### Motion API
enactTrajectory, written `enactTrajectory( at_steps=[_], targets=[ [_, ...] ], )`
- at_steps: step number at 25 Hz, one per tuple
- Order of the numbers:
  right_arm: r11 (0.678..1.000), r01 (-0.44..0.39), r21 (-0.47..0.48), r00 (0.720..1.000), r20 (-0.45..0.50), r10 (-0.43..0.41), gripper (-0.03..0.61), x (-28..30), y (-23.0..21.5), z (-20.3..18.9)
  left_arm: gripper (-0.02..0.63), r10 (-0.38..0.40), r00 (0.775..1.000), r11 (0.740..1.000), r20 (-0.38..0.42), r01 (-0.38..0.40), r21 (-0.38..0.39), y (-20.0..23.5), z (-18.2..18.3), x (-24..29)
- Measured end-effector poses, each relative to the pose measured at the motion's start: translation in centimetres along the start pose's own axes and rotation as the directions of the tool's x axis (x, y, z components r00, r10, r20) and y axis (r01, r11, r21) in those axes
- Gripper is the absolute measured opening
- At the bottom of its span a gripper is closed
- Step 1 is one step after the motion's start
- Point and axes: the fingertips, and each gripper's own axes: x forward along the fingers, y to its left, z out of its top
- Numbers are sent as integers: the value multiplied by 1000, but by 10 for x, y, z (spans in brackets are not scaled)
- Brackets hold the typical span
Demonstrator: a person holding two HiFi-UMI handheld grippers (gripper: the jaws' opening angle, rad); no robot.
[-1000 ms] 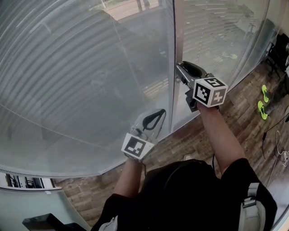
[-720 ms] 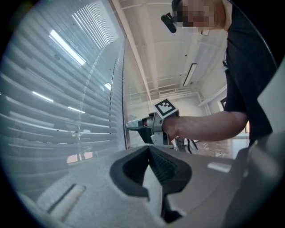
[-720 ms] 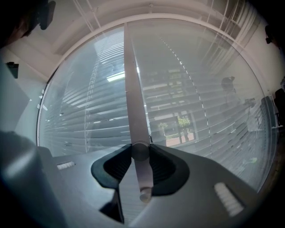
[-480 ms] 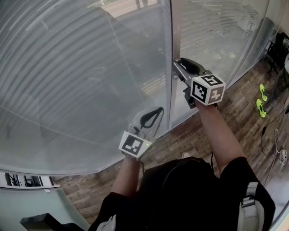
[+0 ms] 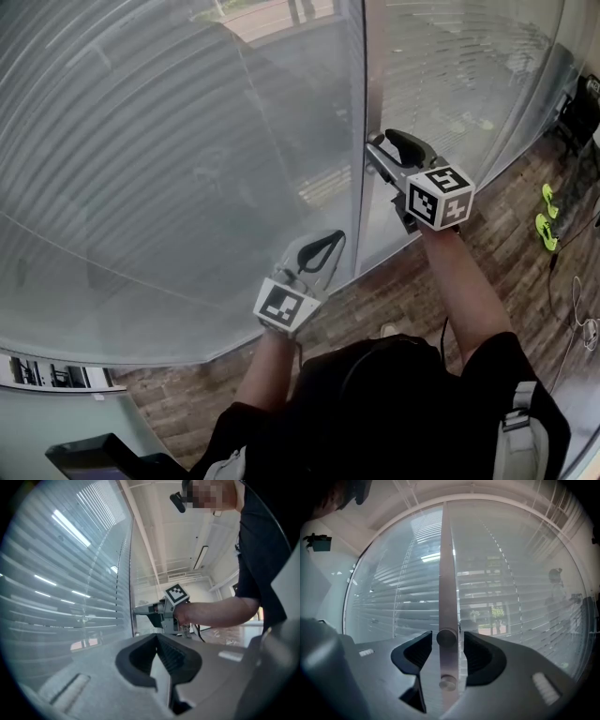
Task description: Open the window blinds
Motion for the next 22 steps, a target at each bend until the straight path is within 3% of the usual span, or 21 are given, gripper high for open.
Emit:
enactTrajectory(
  at_steps=[4, 7, 10, 14, 19, 22],
  targets=[
    [989, -1, -145, 1000, -18, -2, 230, -4, 0, 4, 5, -5, 1000, 1000, 2, 5, 9, 0, 2, 0],
    [939, 0, -343, 999, -32, -12, 235, -9, 5, 9, 5, -12, 1000, 1000, -7, 12, 15, -1, 1, -2],
    [825, 0, -564, 997, -64, -44, 235, -8, 12, 13, 5, -7, 1000, 1000, -4, 7, 17, 2, 3, -4],
    [630, -10, -776, 989, -100, -107, 235, -8, 16, 12, 5, -12, 1000, 1000, -3, 12, 22, -1, 4, -5],
    [404, -53, -913, 980, -126, -154, 236, -6, 25, 2, 5, -13, 1000, 1000, -6, 13, 27, -2, 2, -9],
    [305, -68, -950, 977, -125, -174, 235, -4, 25, -1, 5, -12, 1000, 999, -5, 12, 41, -1, 2, -8]
  ],
)
